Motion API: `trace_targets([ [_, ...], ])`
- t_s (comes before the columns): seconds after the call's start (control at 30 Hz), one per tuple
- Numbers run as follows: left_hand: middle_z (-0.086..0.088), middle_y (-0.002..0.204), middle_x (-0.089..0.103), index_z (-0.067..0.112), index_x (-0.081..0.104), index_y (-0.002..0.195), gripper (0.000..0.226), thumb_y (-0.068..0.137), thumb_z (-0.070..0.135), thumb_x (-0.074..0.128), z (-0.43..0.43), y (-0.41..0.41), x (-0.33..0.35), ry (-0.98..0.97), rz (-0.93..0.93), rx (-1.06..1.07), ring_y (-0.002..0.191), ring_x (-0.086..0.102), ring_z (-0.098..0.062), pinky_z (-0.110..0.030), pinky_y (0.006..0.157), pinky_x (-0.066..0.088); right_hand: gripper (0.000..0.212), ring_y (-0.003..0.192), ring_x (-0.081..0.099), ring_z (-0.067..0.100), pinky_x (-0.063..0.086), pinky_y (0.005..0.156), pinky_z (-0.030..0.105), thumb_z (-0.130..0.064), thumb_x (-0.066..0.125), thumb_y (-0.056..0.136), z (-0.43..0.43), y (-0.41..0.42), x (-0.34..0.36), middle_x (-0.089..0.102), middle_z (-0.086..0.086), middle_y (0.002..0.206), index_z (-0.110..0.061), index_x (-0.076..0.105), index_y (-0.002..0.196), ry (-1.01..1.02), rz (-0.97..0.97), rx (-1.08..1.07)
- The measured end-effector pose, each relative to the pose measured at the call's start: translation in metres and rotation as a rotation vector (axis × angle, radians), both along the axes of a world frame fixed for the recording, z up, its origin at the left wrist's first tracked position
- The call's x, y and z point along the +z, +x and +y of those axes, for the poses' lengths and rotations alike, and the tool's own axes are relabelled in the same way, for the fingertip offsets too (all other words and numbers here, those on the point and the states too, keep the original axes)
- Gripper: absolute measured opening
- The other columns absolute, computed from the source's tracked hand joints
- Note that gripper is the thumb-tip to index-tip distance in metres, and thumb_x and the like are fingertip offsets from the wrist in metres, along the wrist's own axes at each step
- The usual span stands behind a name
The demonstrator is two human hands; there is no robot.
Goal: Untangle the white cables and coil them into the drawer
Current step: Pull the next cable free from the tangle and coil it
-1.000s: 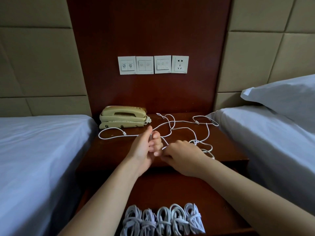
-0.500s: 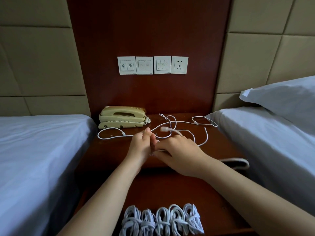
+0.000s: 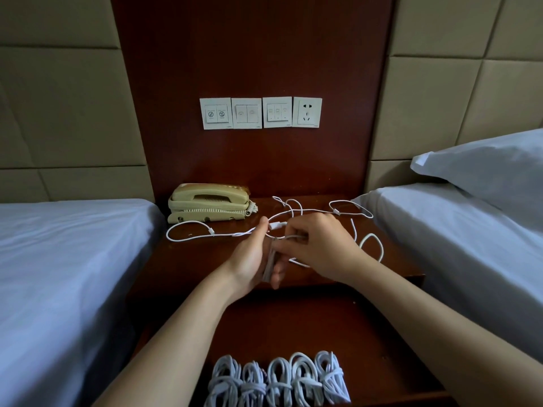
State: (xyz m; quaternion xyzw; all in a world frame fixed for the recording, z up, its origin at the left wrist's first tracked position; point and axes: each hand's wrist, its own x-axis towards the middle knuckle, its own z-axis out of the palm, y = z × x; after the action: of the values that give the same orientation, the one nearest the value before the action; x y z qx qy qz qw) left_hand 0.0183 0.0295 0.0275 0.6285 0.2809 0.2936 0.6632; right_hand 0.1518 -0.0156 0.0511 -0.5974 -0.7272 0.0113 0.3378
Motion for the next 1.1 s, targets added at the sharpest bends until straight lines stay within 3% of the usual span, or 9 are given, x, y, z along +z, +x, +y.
trace_targets([
  [0.13, 0.0, 0.041, 0.034, 0.008, 0.04, 0.059, 0.074, 0.094, 0.058, 0.0, -0.004, 0.0, 0.006, -0.02, 0.058, -0.086, 0.033, 0.032, -0.011, -0.018, 0.039, 0.031, 0.035, 0.057, 0.05, 0.012, 0.042, 0.058, 0.035, -0.042, 0.072, 0.076, 0.002, 0.006, 0.002, 0.057, -0.003, 0.056, -0.025, 0.052, 0.054, -0.014, 0.052, 0.008],
  [0.27, 0.005, 0.038, 0.029, 0.011, 0.034, 0.06, 0.07, 0.09, 0.064, -0.002, -0.01, 0.0, 0.008, -0.107, 0.041, -0.17, 0.03, 0.024, -0.007, -0.018, 0.036, 0.025, 0.045, 0.044, 0.035, 0.008, 0.027, 0.049, 0.024, -0.035, 0.076, 0.075, 0.005, 0.012, 0.001, 0.039, -0.008, 0.04, -0.023, 0.044, 0.046, -0.007, 0.151, 0.034],
  [0.43, 0.005, 0.038, 0.023, 0.012, 0.038, 0.053, 0.077, 0.086, 0.069, -0.001, -0.01, -0.003, 0.008, -0.126, -0.002, -0.203, 0.028, 0.02, -0.006, -0.016, 0.035, 0.025, 0.04, 0.049, 0.036, 0.01, 0.028, 0.05, 0.025, -0.032, 0.073, 0.079, 0.008, 0.014, -0.001, 0.045, 0.002, 0.05, -0.002, 0.057, 0.057, -0.049, 0.218, 0.107],
  [0.6, 0.006, 0.037, 0.021, 0.013, 0.037, 0.052, 0.072, 0.083, 0.071, 0.006, -0.013, -0.006, 0.008, -0.103, 0.002, -0.238, 0.028, 0.019, -0.004, -0.016, 0.033, 0.024, 0.041, 0.048, 0.03, 0.009, 0.024, 0.048, 0.024, -0.032, 0.066, 0.084, 0.009, 0.017, -0.005, 0.039, 0.002, 0.05, 0.0, 0.056, 0.06, -0.141, 0.299, 0.205],
  [0.8, 0.008, 0.036, 0.021, 0.015, 0.033, 0.054, 0.05, 0.089, 0.05, 0.036, -0.018, -0.01, 0.011, -0.015, 0.025, -0.225, 0.028, 0.018, -0.003, -0.015, 0.033, 0.023, 0.036, 0.04, 0.027, 0.003, 0.022, 0.041, 0.015, -0.021, 0.055, 0.093, 0.011, 0.015, -0.011, 0.036, -0.005, 0.045, 0.001, 0.053, 0.065, -0.231, 0.464, 0.288],
  [1.0, 0.007, 0.036, 0.02, 0.015, 0.035, 0.05, 0.055, 0.099, 0.039, 0.03, -0.015, -0.01, 0.007, -0.016, 0.01, -0.187, 0.028, 0.018, -0.003, -0.015, 0.033, 0.023, 0.038, 0.038, 0.026, 0.005, 0.022, 0.038, 0.014, -0.022, 0.045, 0.097, 0.007, 0.013, -0.015, 0.032, -0.002, 0.044, 0.007, 0.054, 0.075, -0.36, 0.632, 0.403],
  [1.1, 0.007, 0.036, 0.021, 0.015, 0.037, 0.049, 0.054, 0.099, 0.034, 0.029, -0.014, -0.012, 0.006, -0.05, -0.043, -0.16, 0.028, 0.018, -0.003, -0.015, 0.032, 0.024, 0.036, 0.036, 0.029, 0.007, 0.023, 0.037, 0.016, -0.024, 0.044, 0.097, 0.01, 0.012, -0.019, 0.04, -0.001, 0.042, 0.003, 0.055, 0.077, -0.386, 0.61, 0.427],
])
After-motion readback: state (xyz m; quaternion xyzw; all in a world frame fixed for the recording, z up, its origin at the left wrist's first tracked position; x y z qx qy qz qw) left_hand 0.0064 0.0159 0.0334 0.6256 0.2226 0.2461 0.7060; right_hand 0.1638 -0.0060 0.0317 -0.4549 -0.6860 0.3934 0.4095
